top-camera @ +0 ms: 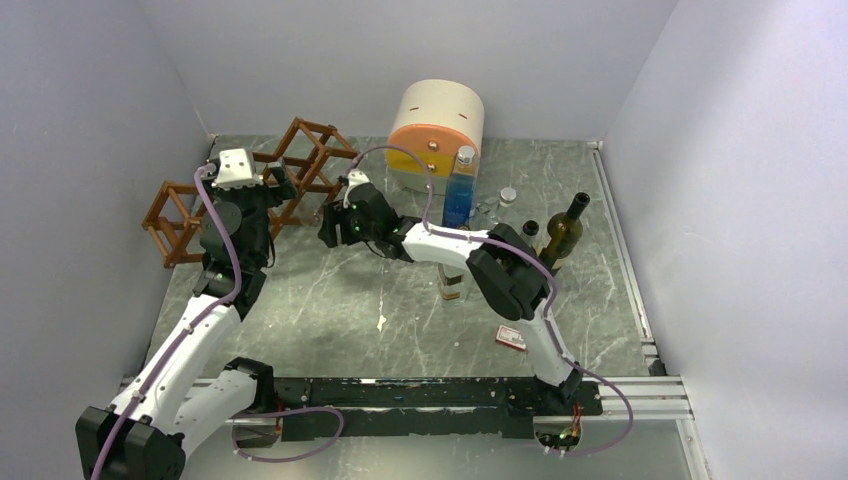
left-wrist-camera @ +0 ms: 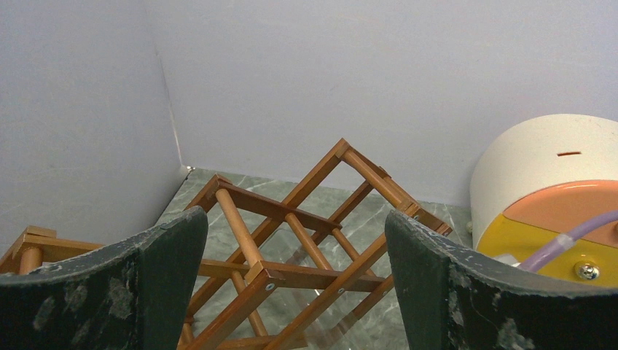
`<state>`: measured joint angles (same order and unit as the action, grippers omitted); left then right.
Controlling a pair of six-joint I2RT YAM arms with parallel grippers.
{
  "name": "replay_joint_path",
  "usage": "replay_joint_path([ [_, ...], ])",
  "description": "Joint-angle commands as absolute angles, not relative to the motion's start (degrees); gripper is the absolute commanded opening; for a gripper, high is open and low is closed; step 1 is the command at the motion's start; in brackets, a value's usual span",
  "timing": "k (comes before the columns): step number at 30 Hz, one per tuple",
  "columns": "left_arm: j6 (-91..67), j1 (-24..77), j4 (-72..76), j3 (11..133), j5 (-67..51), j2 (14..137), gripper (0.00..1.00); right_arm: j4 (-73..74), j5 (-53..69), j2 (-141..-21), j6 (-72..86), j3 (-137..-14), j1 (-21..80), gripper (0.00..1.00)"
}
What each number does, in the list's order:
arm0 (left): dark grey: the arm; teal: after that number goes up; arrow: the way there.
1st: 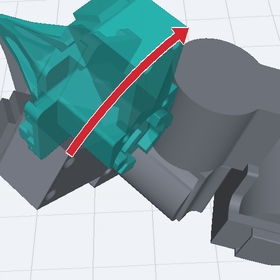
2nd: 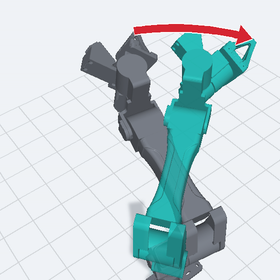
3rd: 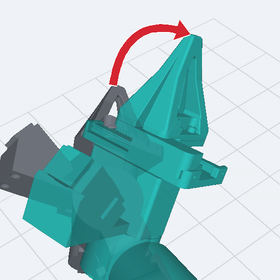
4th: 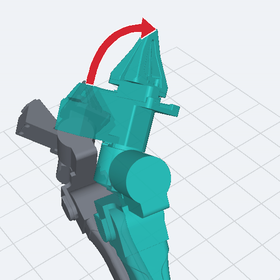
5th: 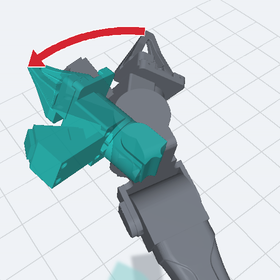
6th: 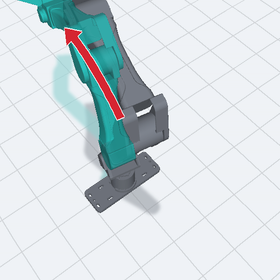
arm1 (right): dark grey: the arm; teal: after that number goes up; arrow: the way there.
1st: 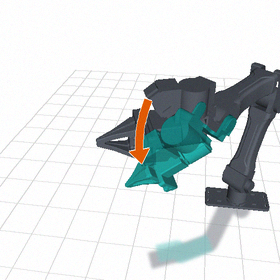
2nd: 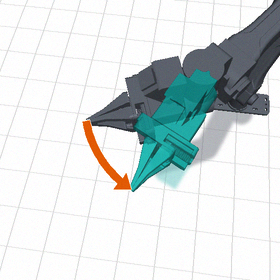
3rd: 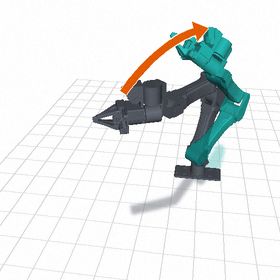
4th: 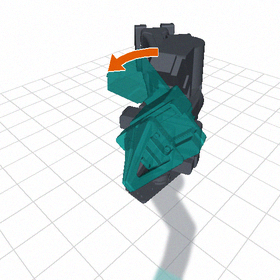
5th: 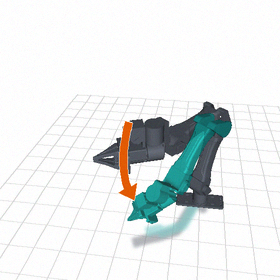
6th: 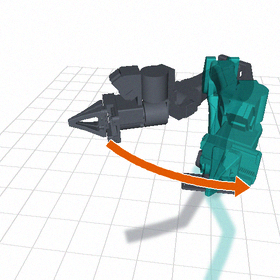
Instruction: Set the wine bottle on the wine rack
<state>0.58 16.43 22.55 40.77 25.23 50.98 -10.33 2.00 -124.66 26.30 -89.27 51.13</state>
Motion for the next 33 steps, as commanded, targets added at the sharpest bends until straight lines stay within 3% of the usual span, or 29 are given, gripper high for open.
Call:
replay_joint_path([
  [1,-0.09,15.91,22.66,42.71,23.96,51.0,0.95,-6.64,3.6,-125.29,25.25,-89.87,51.45,0.66],
  [10,0.89,15.91,22.09,42.78,20.53,51.25,0.95,-7.89,5.34,-129.39,23.47,-94.9,51.48,0.37],
  [14,1.32,15.91,22.54,42.52,19.94,51.04,0.95,-8.35,4.39,-130.94,23.95,-96.65,51.49,0.29],
  [18,1.31,15.91,22.41,42.62,19.97,51.32,0.95,-8.73,3.66,-132.03,24.37,-98.25,51.48,0.27],
  [21,1.4,15.91,22.46,42.54,20.25,51.22,0.95,-8.23,2.9,-132.07,24.63,-99.29,51.43,0.31],
  [27,0.97,15.91,22.23,42.78,20.72,51.11,0.95,-5.53,1.64,-128.95,25.09,-98.97,51.46,0.64],
  [33,0.18,15.91,19.58,45.01,21.64,47.81,0.96,-0.25,4.04,-119.7,26.15,-98.56,51.1,0.68],
])
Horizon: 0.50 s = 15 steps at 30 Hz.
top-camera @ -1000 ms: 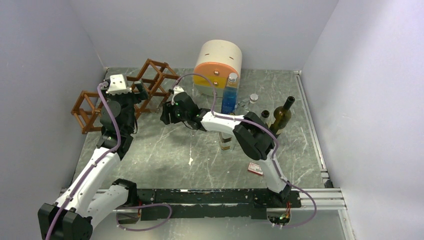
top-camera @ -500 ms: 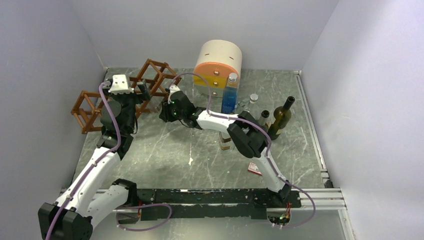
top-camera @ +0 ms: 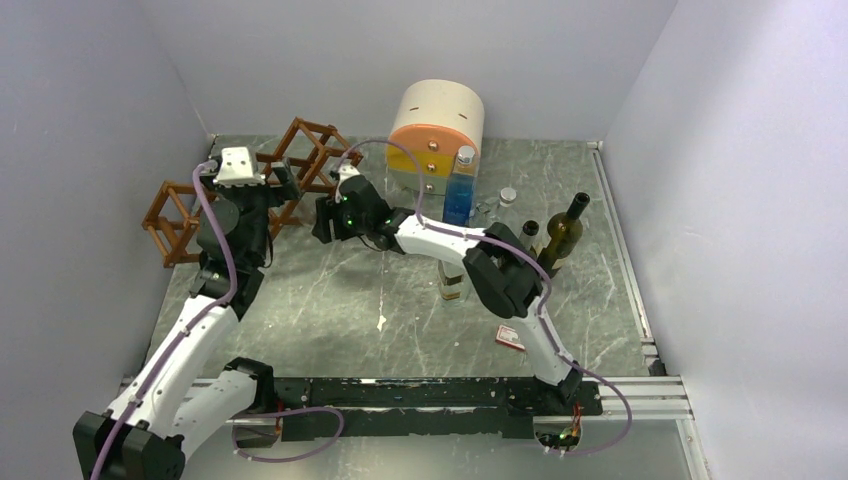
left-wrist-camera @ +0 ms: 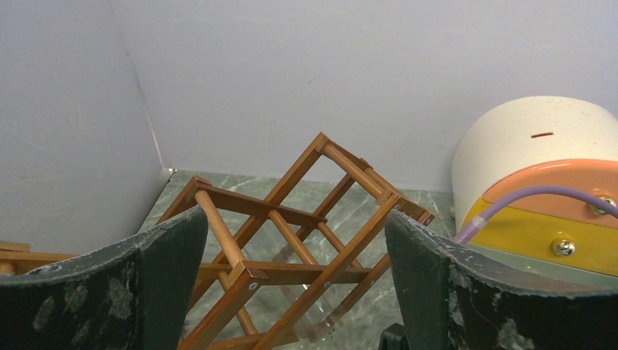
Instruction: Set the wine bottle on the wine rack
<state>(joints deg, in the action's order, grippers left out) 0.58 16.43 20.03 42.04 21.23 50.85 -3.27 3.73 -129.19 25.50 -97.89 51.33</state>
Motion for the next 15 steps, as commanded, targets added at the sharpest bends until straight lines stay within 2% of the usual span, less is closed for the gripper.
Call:
replay_joint_path([
  [1,0.31,15.91,19.78,44.81,21.56,46.94,0.95,1.45,2.77,-118.15,26.04,-98.75,50.95,0.68],
  [8,-0.45,15.9,20.56,43.87,18.86,43.32,0.96,12.38,-7.45,-105.98,22.63,-98.26,50.15,0.68],
  [15,-1.53,15.91,20.11,44.05,17.09,42.66,0.96,20.12,-25.35,-90.49,16.24,-91.08,50.02,0.68],
])
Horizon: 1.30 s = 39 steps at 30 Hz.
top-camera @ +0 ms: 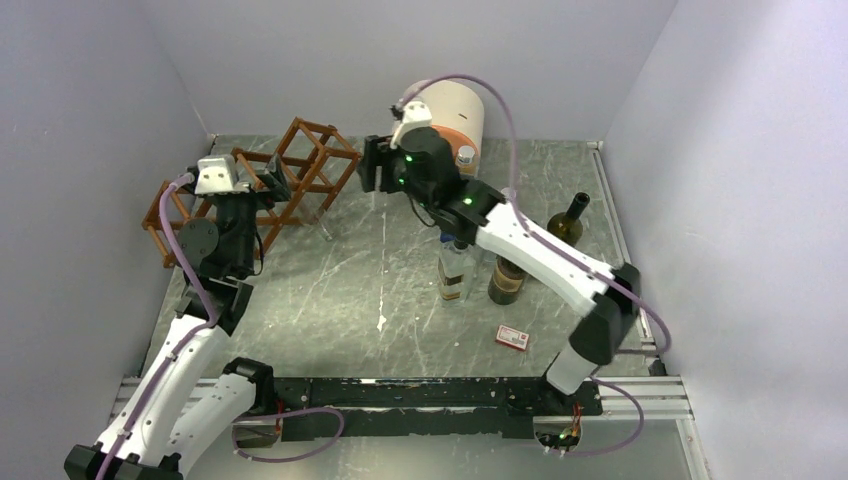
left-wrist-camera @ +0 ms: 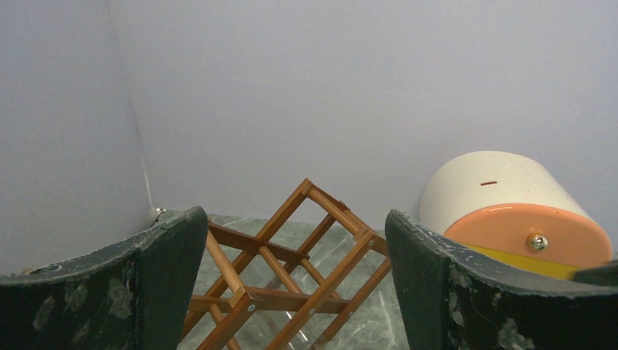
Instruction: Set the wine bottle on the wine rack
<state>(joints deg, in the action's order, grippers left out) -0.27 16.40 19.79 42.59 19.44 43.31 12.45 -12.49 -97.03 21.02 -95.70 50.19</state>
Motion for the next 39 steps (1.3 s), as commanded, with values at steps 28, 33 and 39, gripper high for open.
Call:
replay_joint_path([
  [28,-2.27,15.93,20.83,42.83,13.7,45.55,0.95,35.54,-29.52,-67.68,16.44,-69.5,50.03,0.68],
  [33,-2.2,15.97,21.38,42.48,12.67,45.97,0.95,35.34,-28.87,-67.32,16.26,-68.17,50.1,0.58],
  [39,-1.94,16.0,22.24,41.87,12.29,45.94,0.95,33.84,-26.37,-66.35,16.59,-67.75,50.08,0.3],
])
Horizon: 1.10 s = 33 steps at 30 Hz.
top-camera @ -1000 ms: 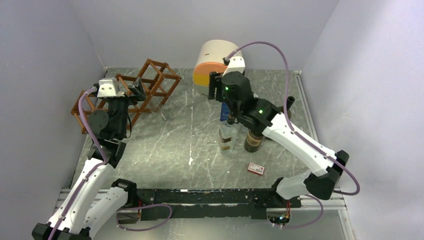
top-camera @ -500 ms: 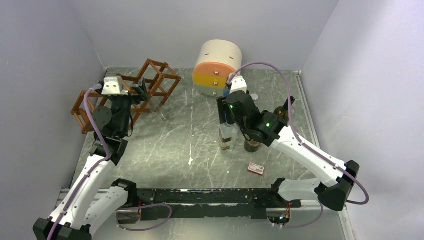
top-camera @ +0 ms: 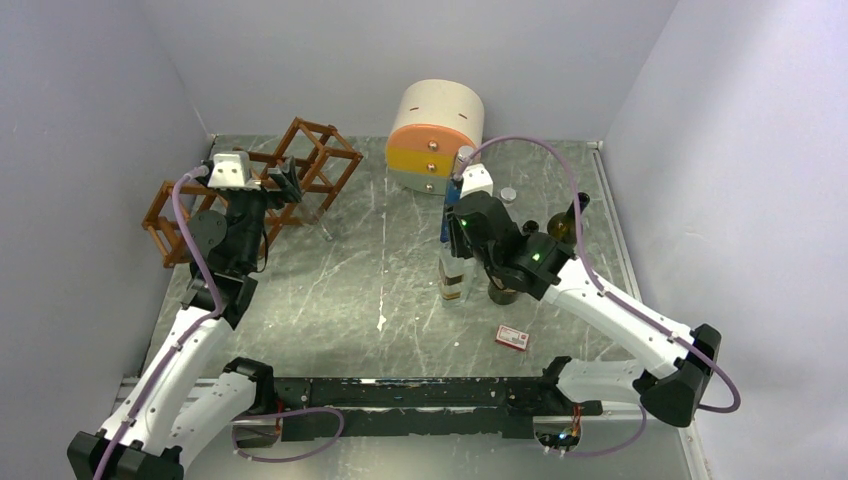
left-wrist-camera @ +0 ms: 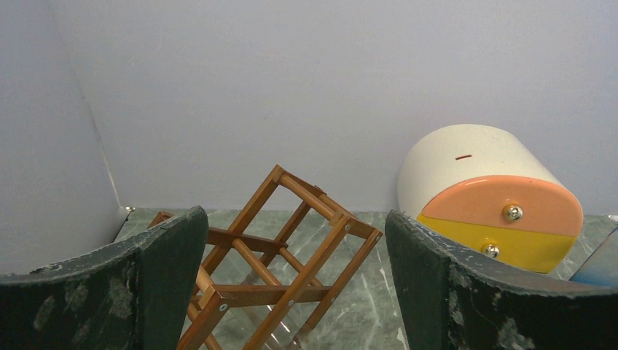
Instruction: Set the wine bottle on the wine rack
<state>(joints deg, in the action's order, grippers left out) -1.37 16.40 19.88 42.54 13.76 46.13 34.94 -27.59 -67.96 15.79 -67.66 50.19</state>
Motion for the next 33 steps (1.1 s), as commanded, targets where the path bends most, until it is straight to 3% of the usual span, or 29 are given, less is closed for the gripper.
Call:
replay_joint_path([
  [1,-1.65,16.0,22.65,41.69,12.09,45.99,0.96,34.65,-26.47,-67.0,17.08,-68.81,50.07,0.24],
  [8,3.0,16.0,38.22,33.85,0.84,48.25,0.95,33.37,-26.51,-69.56,16.32,-73.94,50.1,0.0],
  [12,4.75,15.99,44.97,29.65,-13.31,49.43,0.95,30.73,-24.33,-70.33,15.77,-76.83,50.09,0.0],
  [17,6.04,16.65,40.69,31.49,-35.08,54.08,0.95,27.52,-23.07,-70.92,16.48,-78.88,50.07,0.0],
  [22,7.02,19.06,38.24,32.93,-48.05,59.53,0.96,23.61,-20.58,-70.55,20.86,-81.78,50.01,0.0],
  [26,9.61,21.04,35.14,33.86,-52.52,61.89,0.95,19.77,-18.65,-71.42,23.38,-83.88,50.02,0.0],
  [33,12.2,24.83,33.4,33.82,-48.48,65.21,0.96,20.29,-17.72,-76.26,25.0,-89.32,50.06,0.0],
])
